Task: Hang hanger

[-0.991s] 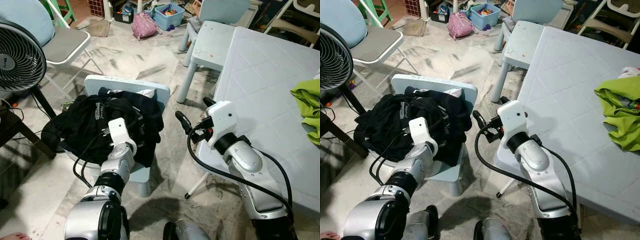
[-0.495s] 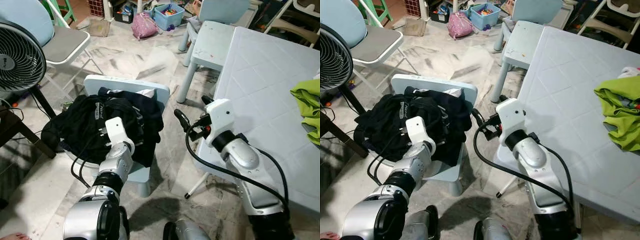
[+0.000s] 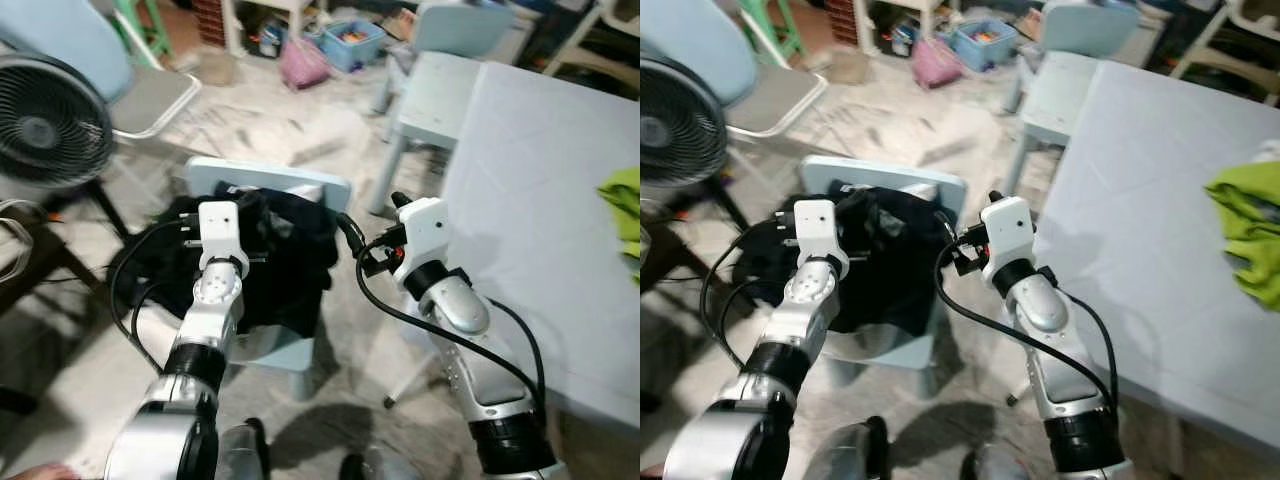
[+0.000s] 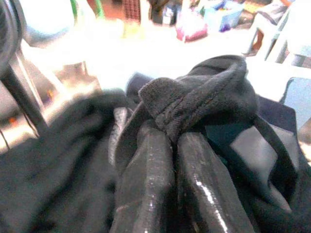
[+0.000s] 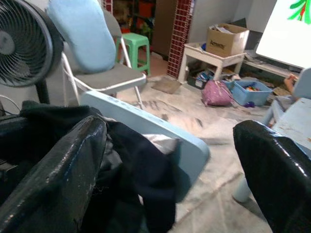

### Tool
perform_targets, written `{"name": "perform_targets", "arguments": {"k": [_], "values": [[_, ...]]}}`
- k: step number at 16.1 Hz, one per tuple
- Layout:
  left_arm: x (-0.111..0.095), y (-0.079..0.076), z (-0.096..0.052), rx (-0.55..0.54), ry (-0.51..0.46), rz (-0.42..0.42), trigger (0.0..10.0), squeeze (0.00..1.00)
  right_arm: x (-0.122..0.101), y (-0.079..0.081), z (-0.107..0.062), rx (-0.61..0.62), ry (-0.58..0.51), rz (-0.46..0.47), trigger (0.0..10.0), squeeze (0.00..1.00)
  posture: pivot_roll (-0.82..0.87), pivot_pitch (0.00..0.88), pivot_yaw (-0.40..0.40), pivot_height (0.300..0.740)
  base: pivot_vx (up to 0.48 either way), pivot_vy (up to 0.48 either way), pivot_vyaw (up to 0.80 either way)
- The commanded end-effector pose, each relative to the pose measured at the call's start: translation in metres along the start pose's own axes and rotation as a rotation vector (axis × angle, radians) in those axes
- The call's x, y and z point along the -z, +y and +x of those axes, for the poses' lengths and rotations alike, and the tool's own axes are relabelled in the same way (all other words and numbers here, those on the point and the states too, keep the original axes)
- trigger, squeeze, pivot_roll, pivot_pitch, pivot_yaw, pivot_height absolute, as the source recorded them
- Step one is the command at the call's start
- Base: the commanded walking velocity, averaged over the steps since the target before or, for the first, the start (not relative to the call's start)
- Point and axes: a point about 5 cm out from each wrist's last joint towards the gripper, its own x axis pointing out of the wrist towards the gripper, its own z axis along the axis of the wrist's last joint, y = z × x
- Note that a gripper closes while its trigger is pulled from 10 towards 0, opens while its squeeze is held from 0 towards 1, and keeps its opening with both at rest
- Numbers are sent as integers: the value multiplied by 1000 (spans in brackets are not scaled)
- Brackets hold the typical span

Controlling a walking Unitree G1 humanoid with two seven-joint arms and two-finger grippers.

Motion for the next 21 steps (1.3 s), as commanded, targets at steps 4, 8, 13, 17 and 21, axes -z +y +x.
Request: {"name": "perform_targets", "arguments": {"k": [4, 8, 13, 17, 21], "values": [[4, -7, -36, 181, -66, 184, 0, 0, 7, 1, 1, 46, -8, 24, 10000, 0, 26, 27, 55, 740, 0, 0, 0], [2, 4, -72, 203, -120, 248, 0, 0, 15, -11, 0, 106, -7, 65, 10000, 0, 48, 25, 67, 740, 0, 0, 0], [-26, 8, -73, 67, -230, 249, 10000, 0, 15, -25, -3, 227, -34, 166, 10000, 0, 37, 21, 73, 740, 0, 0, 0], [-47, -3, -73, 119, -318, 247, 10000, 0, 9, -34, -1, 269, -60, 159, 10000, 0, 31, 33, 70, 740, 0, 0, 0], [-48, -7, -72, 117, -307, 215, 10000, 0, 10, -39, -3, 289, -54, 160, 10000, 0, 26, 43, 65, 740, 0, 0, 0]]}}
